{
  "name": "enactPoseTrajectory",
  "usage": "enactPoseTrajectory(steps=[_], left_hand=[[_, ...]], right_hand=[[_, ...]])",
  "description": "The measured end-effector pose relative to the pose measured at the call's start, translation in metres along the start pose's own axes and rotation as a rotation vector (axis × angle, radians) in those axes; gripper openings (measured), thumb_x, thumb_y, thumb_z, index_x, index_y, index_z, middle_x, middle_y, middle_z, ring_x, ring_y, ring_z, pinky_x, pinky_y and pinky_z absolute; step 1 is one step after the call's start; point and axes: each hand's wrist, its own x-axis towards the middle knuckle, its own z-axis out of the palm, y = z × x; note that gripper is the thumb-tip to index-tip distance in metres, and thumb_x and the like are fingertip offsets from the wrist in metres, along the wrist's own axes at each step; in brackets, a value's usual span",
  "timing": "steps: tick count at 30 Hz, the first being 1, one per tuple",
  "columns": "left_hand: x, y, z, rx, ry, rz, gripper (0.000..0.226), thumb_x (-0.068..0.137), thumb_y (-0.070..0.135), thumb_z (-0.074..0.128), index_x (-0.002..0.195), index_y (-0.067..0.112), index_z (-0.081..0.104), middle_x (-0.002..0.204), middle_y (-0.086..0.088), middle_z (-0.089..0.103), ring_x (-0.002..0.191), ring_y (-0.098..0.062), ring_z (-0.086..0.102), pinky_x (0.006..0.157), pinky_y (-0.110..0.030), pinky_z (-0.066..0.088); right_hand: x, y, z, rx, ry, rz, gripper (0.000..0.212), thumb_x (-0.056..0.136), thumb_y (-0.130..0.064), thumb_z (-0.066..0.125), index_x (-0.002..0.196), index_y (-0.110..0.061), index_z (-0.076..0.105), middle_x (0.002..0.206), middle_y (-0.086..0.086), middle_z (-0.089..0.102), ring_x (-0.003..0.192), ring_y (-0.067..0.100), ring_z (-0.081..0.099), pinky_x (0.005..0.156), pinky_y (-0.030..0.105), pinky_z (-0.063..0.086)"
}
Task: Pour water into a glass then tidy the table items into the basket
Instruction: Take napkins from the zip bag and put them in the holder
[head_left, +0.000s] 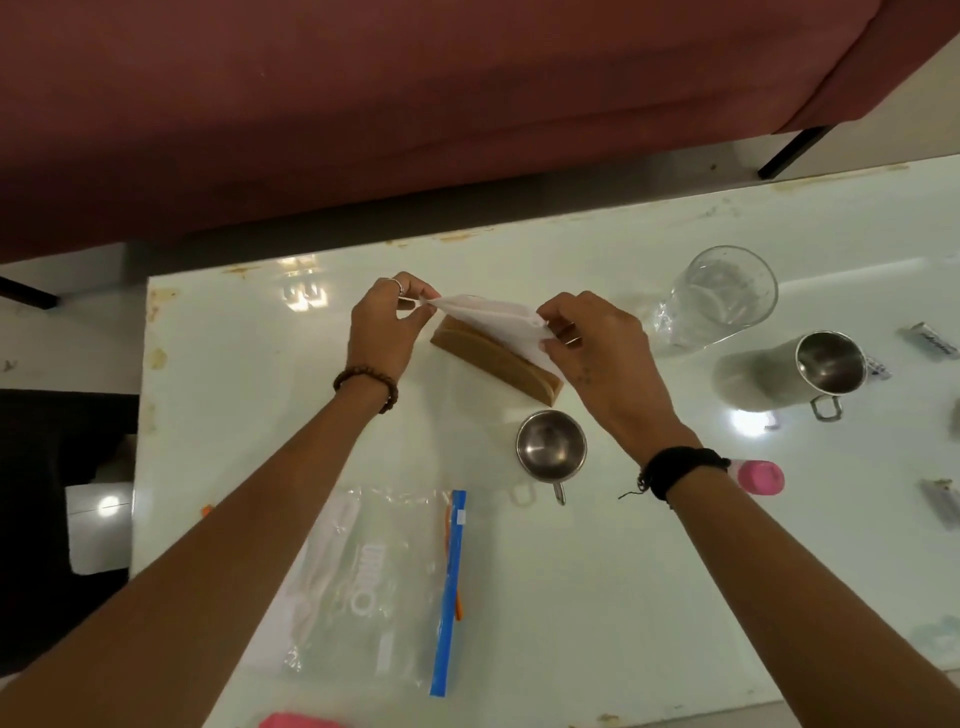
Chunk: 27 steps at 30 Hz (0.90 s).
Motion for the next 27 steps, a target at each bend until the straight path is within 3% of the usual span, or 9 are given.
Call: enactPoseTrajectory(steps=[3, 7, 9, 12, 15, 19, 23, 27], left_hand=[[-0.003, -0.012, 0.017, -0.014, 0.070, -0.090, 0.009, 0.086, 0.010, 0.058, 0.093, 0.007, 0.064, 0.107, -0.014, 0.064, 0.100, -0.025, 0.058, 0.080, -0.022, 0.044], [-0.010, -0.017, 0.030, -0.158, 0.175, -0.196, 0.024, 0.087, 0.002, 0.055, 0.110, 0.006, 0.054, 0.112, -0.011, 0.059, 0.100, -0.019, 0.055, 0.074, -0.007, 0.042], [-0.021, -0.014, 0.034, -0.245, 0.294, -0.268, 0.028, 0.086, 0.002, 0.055, 0.113, 0.005, 0.048, 0.107, -0.009, 0.054, 0.094, -0.016, 0.052, 0.076, -0.013, 0.044], [-0.046, -0.007, 0.041, -0.479, 0.429, -0.424, 0.015, 0.087, 0.004, 0.052, 0.099, 0.011, 0.045, 0.093, -0.006, 0.052, 0.086, -0.020, 0.052, 0.079, -0.033, 0.049], [-0.070, -0.002, 0.053, -0.647, 0.274, -0.472, 0.014, 0.090, 0.005, 0.050, 0.098, 0.014, 0.043, 0.091, -0.003, 0.054, 0.090, -0.023, 0.053, 0.079, -0.031, 0.048], [-0.079, 0.012, 0.063, -0.721, 0.012, -0.440, 0.040, 0.092, 0.016, 0.051, 0.129, 0.015, 0.038, 0.125, -0.011, 0.051, 0.112, -0.023, 0.052, 0.098, -0.036, 0.045], [-0.067, 0.025, 0.065, -0.736, -0.079, -0.424, 0.049, 0.093, 0.018, 0.049, 0.138, 0.022, 0.032, 0.134, -0.011, 0.051, 0.124, -0.022, 0.047, 0.100, -0.033, 0.043], [-0.054, 0.042, 0.071, -0.668, -0.181, -0.398, 0.048, 0.093, 0.011, 0.048, 0.139, 0.018, 0.036, 0.135, -0.012, 0.051, 0.122, -0.028, 0.049, 0.098, -0.043, 0.046]], right_hand=[[0.002, 0.008, 0.012, -0.006, 0.015, 0.051, 0.017, 0.082, -0.006, 0.062, 0.097, -0.015, 0.058, 0.085, 0.001, 0.061, 0.074, 0.015, 0.057, 0.063, 0.023, 0.048], [0.000, 0.016, 0.018, 0.026, -0.025, 0.085, 0.026, 0.083, -0.011, 0.062, 0.106, -0.019, 0.053, 0.085, -0.006, 0.062, 0.078, 0.014, 0.061, 0.061, 0.022, 0.046], [-0.002, 0.019, 0.014, 0.071, 0.006, 0.122, 0.027, 0.082, -0.018, 0.066, 0.107, -0.021, 0.056, 0.086, -0.008, 0.063, 0.079, 0.010, 0.058, 0.063, 0.019, 0.044], [0.001, 0.021, 0.003, 0.280, 0.202, 0.227, 0.019, 0.082, -0.021, 0.065, 0.102, -0.018, 0.064, 0.090, 0.000, 0.067, 0.080, 0.010, 0.057, 0.072, 0.014, 0.046], [0.010, 0.018, -0.001, 0.511, 0.139, 0.334, 0.026, 0.092, -0.019, 0.051, 0.112, -0.009, 0.064, 0.113, 0.006, 0.067, 0.103, 0.011, 0.058, 0.094, 0.023, 0.043], [0.015, 0.021, 0.005, 0.587, -0.138, 0.422, 0.038, 0.098, -0.024, 0.035, 0.129, -0.009, 0.051, 0.138, 0.008, 0.050, 0.129, 0.018, 0.042, 0.112, 0.035, 0.029], [0.009, 0.027, 0.012, 0.626, -0.181, 0.461, 0.038, 0.098, -0.023, 0.033, 0.128, -0.011, 0.052, 0.137, 0.009, 0.050, 0.127, 0.019, 0.044, 0.112, 0.039, 0.030], [-0.002, 0.033, 0.012, 0.747, -0.107, 0.430, 0.038, 0.099, -0.021, 0.031, 0.125, -0.006, 0.055, 0.128, 0.009, 0.058, 0.120, 0.015, 0.051, 0.104, 0.026, 0.037]])
